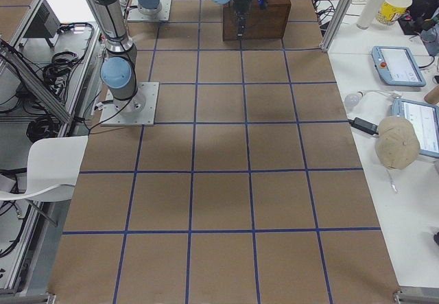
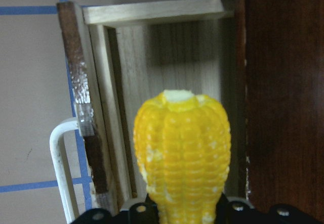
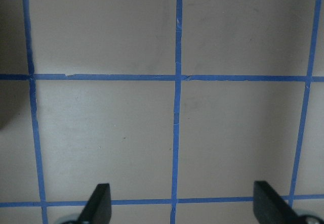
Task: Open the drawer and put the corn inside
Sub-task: 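Carry the corn over the open drawer and lower it inside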
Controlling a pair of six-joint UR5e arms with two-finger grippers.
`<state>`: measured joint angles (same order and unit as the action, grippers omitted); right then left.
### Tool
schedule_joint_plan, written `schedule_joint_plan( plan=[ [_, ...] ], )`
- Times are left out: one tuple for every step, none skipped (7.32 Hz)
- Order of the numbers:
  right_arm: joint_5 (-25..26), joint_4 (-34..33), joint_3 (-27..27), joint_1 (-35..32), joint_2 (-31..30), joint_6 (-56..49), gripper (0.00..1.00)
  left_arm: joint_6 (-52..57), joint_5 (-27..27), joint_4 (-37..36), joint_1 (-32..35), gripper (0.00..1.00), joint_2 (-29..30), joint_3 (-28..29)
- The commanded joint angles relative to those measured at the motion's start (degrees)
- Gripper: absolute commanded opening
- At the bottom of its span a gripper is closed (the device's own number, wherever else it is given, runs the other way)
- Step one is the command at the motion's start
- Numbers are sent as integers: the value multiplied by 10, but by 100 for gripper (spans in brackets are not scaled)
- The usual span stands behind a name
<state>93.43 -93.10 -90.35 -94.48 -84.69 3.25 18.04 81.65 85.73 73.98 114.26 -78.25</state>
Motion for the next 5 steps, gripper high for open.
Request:
schedule_joint_plan(
  plan=[
    [0,0,0,0,0,0,100,2,-1,-2,-1,0,0,-9],
    [0,0,0,0,0,0,100,5,0,-3,-2,4,3,-10],
    [0,-1,0,0,0,0,100,5,1,-1,-9,34,4,-9],
    [0,-1,0,0,0,0,100,5,0,-1,-14,69,5,-9],
    [0,-1,0,0,0,0,100,5,-1,-1,-15,79,5,-8]
  ],
)
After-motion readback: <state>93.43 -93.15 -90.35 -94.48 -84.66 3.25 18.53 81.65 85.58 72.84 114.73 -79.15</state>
